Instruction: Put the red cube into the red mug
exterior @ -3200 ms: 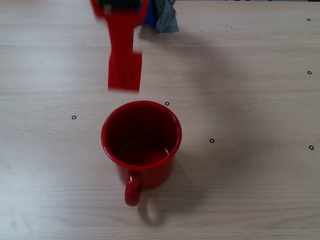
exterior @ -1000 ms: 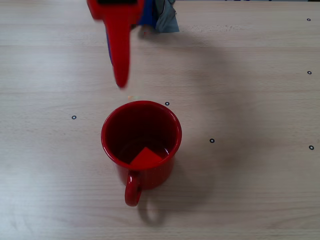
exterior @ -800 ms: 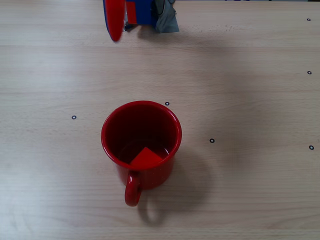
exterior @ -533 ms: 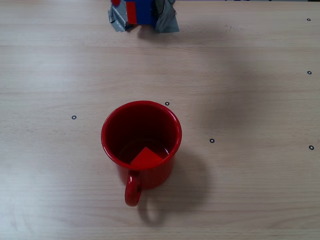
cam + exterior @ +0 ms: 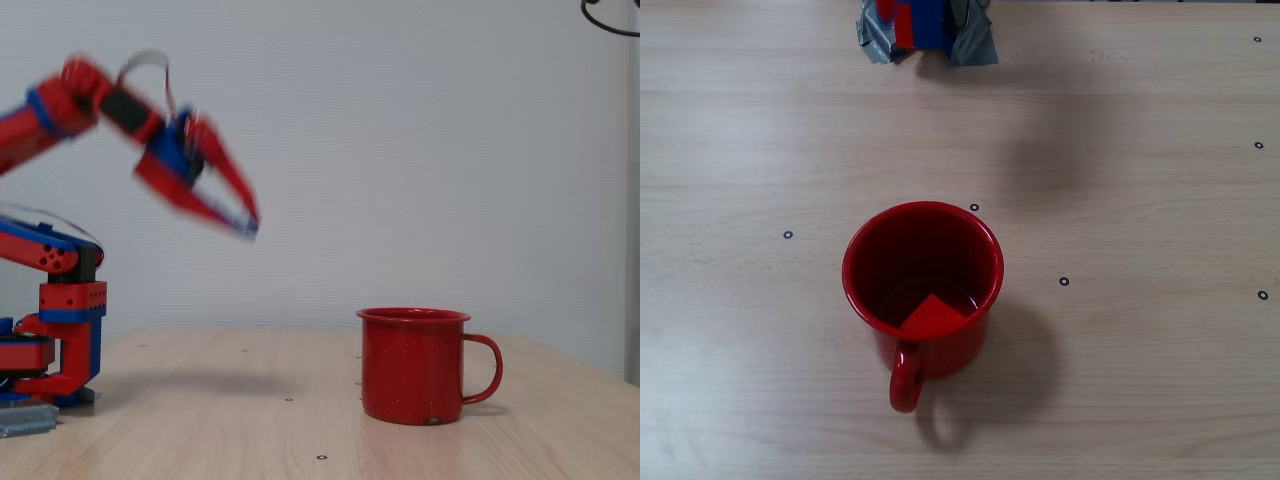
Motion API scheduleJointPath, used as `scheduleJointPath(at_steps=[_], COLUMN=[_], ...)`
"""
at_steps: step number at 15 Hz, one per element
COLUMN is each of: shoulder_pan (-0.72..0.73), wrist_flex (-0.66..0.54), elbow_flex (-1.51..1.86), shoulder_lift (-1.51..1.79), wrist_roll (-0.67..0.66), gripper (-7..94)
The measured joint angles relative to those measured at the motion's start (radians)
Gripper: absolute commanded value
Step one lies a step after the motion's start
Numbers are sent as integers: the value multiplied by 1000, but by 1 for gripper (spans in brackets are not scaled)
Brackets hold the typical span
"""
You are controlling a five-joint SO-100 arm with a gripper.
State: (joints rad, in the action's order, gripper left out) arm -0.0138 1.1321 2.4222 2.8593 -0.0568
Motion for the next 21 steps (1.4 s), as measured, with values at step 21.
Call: scheduleJointPath(at_steps=[21], shoulder_pan=[87], wrist_flex=[-114], elbow_flex=[680], shoulder_lift=[416], wrist_roll=[-14], gripper=[0])
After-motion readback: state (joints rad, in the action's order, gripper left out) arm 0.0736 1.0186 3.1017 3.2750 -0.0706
